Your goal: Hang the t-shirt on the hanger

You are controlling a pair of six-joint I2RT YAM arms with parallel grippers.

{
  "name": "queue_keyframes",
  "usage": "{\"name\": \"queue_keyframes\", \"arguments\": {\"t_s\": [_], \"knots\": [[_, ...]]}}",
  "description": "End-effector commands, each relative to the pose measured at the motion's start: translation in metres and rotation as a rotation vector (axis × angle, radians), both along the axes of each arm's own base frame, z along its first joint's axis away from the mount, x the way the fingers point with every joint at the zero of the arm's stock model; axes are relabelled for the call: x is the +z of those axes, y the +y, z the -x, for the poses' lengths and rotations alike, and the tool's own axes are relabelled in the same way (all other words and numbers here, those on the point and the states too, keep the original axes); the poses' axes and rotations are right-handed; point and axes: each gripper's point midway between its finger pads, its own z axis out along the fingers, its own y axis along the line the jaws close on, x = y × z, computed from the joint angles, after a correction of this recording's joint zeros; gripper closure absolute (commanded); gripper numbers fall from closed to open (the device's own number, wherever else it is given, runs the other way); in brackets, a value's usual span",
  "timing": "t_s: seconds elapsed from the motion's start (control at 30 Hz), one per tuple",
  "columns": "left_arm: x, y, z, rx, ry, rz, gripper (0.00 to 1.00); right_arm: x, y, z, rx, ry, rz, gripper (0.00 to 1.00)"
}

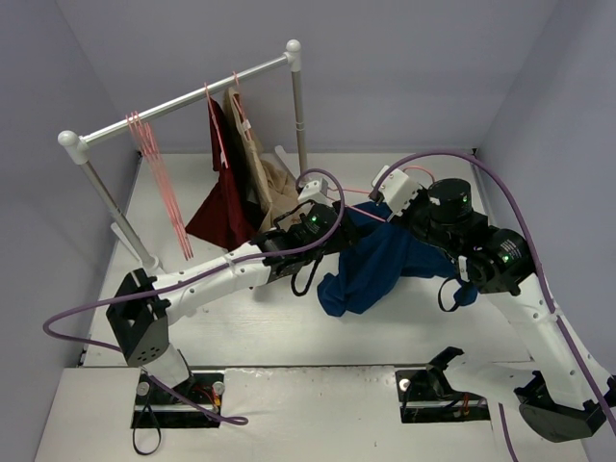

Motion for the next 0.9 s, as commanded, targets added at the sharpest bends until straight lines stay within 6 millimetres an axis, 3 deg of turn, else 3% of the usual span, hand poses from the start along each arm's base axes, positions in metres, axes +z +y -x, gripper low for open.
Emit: {"name": "queue_keyframes", "arguments": {"t_s": [0.0, 0.23, 0.27, 0.37, 0.53, 0.87], "knots": [[0.028, -0.018, -0.002, -0.006, -0.011, 0.110, 0.60, 0.022, 0.002, -0.009, -0.023, -0.088, -0.058, 1.00], [0.023, -0.020, 0.002, -0.020, 0.010, 0.113, 0.84, 0.020, 0.001, -0.009, -0.033, -0.087, -0.063, 1.00], [0.026, -0.018, 0.002, -0.020, 0.002, 0.109, 0.91, 0.019, 0.000, -0.008, -0.036, -0.086, -0.062, 1.00], [0.029, -0.003, -0.004, -0.001, -0.020, 0.074, 1.00, 0.018, -0.004, -0.004, -0.043, -0.088, -0.068, 1.00], [0.033, 0.025, -0.023, 0.007, -0.052, 0.039, 1.00, 0.014, -0.009, 0.005, -0.049, -0.089, -0.091, 1.00], [0.071, 0.061, -0.053, -0.051, -0.165, -0.062, 1.00, 0.001, -0.012, 0.022, -0.027, -0.072, -0.133, 1.00]]}}
